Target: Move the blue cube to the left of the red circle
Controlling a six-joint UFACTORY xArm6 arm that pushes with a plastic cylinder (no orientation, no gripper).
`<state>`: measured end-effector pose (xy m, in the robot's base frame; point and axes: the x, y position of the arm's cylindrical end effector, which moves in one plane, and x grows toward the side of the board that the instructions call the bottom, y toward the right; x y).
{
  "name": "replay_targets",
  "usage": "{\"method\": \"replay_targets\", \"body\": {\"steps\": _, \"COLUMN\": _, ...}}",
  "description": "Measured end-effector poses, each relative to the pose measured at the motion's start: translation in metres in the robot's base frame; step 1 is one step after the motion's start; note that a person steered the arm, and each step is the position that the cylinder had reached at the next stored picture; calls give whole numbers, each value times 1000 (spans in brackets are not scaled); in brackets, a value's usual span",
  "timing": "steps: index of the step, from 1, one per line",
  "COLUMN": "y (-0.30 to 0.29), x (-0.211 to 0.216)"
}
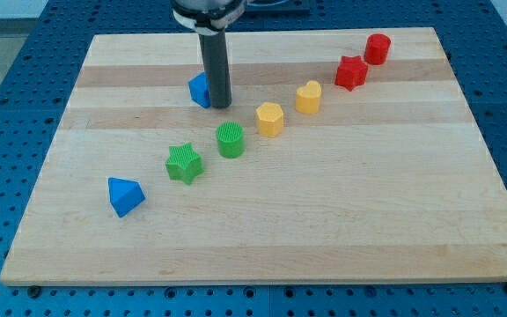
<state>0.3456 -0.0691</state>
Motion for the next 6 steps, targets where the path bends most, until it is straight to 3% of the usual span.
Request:
{"method": "replay_targets", "body": {"steps": 1, "y": 0, "x": -15}}
{"method": "replay_targets", "body": {"steps": 3, "y": -34, "x": 34}}
{"method": "replay_targets", "body": {"steps": 6, "y": -32, "x": -61}}
